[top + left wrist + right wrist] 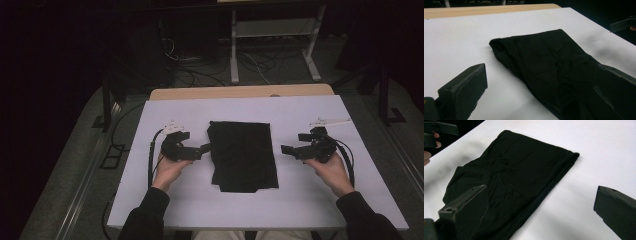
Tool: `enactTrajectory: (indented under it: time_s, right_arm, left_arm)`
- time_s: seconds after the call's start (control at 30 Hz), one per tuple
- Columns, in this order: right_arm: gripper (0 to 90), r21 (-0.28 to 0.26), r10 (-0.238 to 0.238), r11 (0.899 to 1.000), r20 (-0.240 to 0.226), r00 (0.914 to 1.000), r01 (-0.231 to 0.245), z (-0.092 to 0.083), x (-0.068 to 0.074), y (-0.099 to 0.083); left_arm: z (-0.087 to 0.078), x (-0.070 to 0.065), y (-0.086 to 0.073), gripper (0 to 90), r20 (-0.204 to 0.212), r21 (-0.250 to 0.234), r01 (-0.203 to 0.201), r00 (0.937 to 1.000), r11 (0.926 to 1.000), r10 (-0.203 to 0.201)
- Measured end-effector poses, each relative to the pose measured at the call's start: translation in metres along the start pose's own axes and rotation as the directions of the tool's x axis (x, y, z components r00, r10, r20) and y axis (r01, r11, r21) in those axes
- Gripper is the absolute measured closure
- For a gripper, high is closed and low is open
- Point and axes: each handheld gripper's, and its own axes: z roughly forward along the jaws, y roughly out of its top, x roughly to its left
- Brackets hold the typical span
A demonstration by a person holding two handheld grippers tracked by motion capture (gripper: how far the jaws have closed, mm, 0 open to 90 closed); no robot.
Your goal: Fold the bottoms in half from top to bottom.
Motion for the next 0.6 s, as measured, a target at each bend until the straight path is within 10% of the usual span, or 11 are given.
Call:
enactTrajectory:
  time_s: [0.6]
  right_arm:
    - [0.0, -0.008, -0.028, 1.000, -0.013, 0.9995, 0.028, -0.019, 0.019, -0.026]
  left_arm:
    - [-0.026, -0.019, -0.029, 0.0, 0.023, -0.035, -0.048, 0.9985, 0.9982, 0.049]
